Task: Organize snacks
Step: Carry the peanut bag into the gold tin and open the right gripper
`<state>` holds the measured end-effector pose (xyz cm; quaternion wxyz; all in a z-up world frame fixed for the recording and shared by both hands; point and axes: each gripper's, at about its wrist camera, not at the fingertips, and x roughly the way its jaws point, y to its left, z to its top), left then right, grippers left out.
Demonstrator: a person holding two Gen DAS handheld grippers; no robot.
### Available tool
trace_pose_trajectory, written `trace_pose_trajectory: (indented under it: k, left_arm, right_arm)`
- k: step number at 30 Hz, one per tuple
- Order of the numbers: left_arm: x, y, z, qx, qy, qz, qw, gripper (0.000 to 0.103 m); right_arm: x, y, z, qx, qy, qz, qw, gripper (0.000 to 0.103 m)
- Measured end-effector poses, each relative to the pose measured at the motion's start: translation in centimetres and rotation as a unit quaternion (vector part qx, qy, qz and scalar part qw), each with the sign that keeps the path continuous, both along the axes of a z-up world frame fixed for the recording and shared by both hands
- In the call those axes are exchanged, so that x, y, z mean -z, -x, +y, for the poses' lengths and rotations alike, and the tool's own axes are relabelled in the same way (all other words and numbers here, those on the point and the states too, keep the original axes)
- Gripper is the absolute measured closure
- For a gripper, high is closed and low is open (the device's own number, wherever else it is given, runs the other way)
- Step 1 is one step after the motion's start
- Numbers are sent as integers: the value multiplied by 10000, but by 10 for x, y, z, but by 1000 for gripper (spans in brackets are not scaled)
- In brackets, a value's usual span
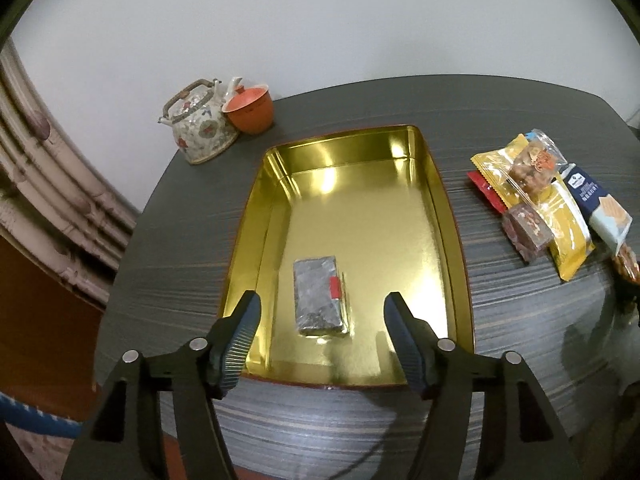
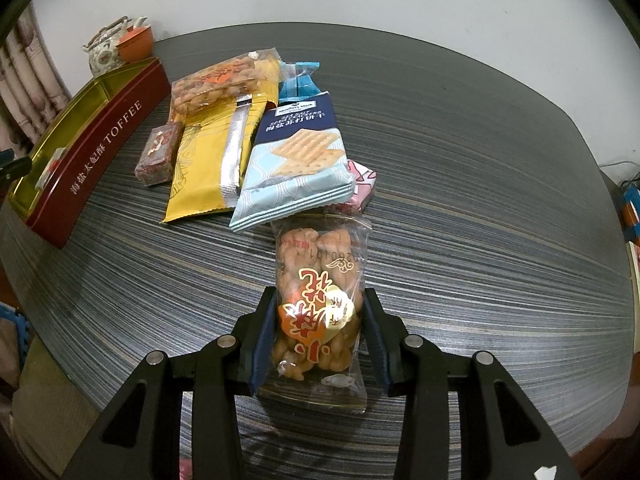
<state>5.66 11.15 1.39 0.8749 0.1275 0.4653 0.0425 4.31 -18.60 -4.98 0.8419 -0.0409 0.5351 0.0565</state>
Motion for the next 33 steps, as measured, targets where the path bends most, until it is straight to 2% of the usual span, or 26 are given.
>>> trace_pose_trajectory:
  k: [9, 13, 25, 33]
  left_arm:
    - [1, 4, 16, -158, 156, -31, 9997, 29]
    - [6, 1, 25, -266, 308, 62, 9992, 21]
    - [9, -4, 44, -631, 650, 180, 9957, 20]
    - [11, -5, 54, -838, 737, 171, 9936, 20]
  right_arm:
    - [-3, 4, 2, 31, 102, -49, 9999, 67]
    - [-8, 6, 1, 160, 135, -86, 9997, 67]
    - [-36, 13, -16, 650, 140, -311, 9973, 67]
    - [-70, 11, 2, 467, 109, -679, 9965, 67]
